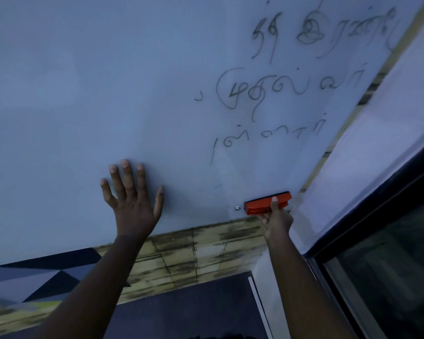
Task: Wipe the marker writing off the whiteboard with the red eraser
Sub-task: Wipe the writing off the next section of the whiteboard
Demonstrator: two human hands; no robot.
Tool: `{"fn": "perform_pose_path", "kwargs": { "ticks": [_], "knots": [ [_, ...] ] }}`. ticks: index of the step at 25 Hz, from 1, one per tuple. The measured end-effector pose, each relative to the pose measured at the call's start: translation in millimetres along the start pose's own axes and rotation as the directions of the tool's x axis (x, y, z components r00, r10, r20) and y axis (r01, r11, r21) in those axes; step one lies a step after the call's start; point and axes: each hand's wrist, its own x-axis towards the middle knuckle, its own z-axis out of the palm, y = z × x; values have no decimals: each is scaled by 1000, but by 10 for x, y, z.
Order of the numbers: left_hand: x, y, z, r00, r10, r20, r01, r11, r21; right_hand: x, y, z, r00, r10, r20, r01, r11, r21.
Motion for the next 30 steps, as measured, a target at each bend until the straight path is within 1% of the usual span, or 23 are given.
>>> {"fn": "perform_pose_path", "kwargs": {
  "ticks": [5,7,8,10,11,13,15,16,19,21,23,25,27,28,29,30],
  "knots": [
    [-25,117,-29,998,-54,24,54,999,3,243,272,-162,999,41,-21,-42,997,-62],
    [-41,173,-37,996,-83,37,83,997,0,233,451,-119,995,96,-30,-98,992,-76],
    [-52,203,-36,995,-95,44,95,996,2,205,577,-84,989,147,-28,-148,987,-60],
    [-70,240,-38,993,-108,58,107,994,9,80,851,9,967,254,0,-254,967,-30],
    [-81,247,-42,992,-110,64,109,994,14,1,966,48,955,296,37,-295,955,-25],
    [-95,244,-53,991,-113,73,111,994,23,-64,1098,58,941,322,105,-321,947,-24],
    [-106,227,-62,991,-106,82,103,994,29,-6,1025,-23,949,298,100,-297,955,-31],
    [-109,220,-70,991,-101,84,99,995,28,60,928,-78,963,262,68,-259,965,-41],
    [-110,219,-99,992,-97,82,96,995,11,199,484,-186,995,89,-35,-91,993,-73],
    [-108,244,-101,992,-104,74,104,995,7,166,172,-145,997,5,-72,-6,1000,-13],
    [-107,277,-100,992,-113,62,114,993,-3,-7,-15,-19,995,-70,-69,71,997,19],
    [-110,303,-96,993,-112,49,113,993,-19,-345,-51,186,984,-178,8,178,984,-16],
    [-104,306,-99,994,-104,38,104,994,-23,-732,88,421,951,-293,96,303,945,-121],
    [-100,302,-107,994,-100,36,101,995,-22,-948,178,536,920,-367,135,387,905,-175],
    [-97,296,-118,995,-99,34,99,995,-23,-1105,299,616,857,-475,200,513,821,-250],
    [-94,289,-134,994,-99,36,100,995,-27,-1204,418,671,757,-572,315,653,666,-360]
  ]
}}
